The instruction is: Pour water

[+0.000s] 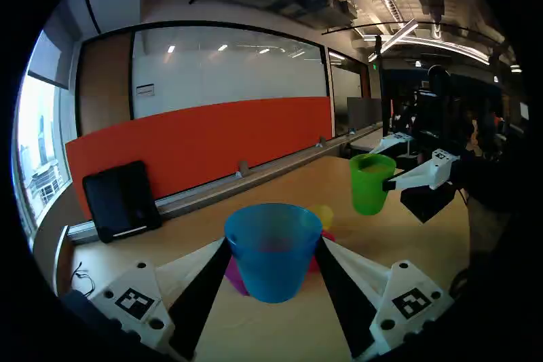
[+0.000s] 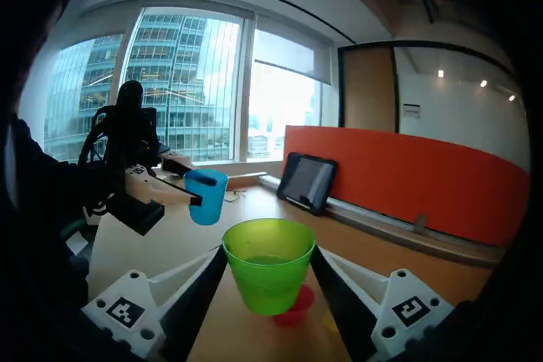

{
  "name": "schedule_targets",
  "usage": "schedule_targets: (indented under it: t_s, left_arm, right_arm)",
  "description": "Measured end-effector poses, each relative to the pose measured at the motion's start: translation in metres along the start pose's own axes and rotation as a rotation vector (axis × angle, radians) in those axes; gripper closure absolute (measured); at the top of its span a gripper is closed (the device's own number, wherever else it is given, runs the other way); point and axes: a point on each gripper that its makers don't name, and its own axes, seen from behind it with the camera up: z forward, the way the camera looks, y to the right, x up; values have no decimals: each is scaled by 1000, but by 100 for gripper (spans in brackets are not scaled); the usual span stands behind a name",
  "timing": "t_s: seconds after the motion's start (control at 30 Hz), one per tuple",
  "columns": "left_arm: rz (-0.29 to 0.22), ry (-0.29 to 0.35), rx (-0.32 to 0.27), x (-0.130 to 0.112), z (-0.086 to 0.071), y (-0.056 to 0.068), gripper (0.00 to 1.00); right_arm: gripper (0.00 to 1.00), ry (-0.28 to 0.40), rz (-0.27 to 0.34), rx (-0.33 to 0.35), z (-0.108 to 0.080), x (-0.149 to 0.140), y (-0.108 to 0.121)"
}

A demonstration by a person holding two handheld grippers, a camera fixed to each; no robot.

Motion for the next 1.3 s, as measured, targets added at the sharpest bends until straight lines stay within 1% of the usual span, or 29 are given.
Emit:
schedule_targets:
  t_s: [0.17,0.4,0.57,0.83,1.13,1.3]
  left_arm:
    - [-1,-45,-1,-17,4,1,15]
    - [14,-107,2,-42,8,1,15]
    - [9,-163,-11,-63,8,2,15]
    - [24,-255,-28,-96,7,3,14]
    - [32,-334,-60,-124,11,7,14]
    - [38,-365,-75,-137,15,10,14]
  right_arm:
    - [9,-32,11,17,-2,-9,-1]
    - [9,-90,13,34,-5,-28,0]
    - [9,-149,3,48,-6,-45,0]
    - [9,-237,-14,82,-7,-71,-4]
    - [9,-302,-21,106,-5,-92,-5]
    - [9,-326,-21,111,-3,-102,-4]
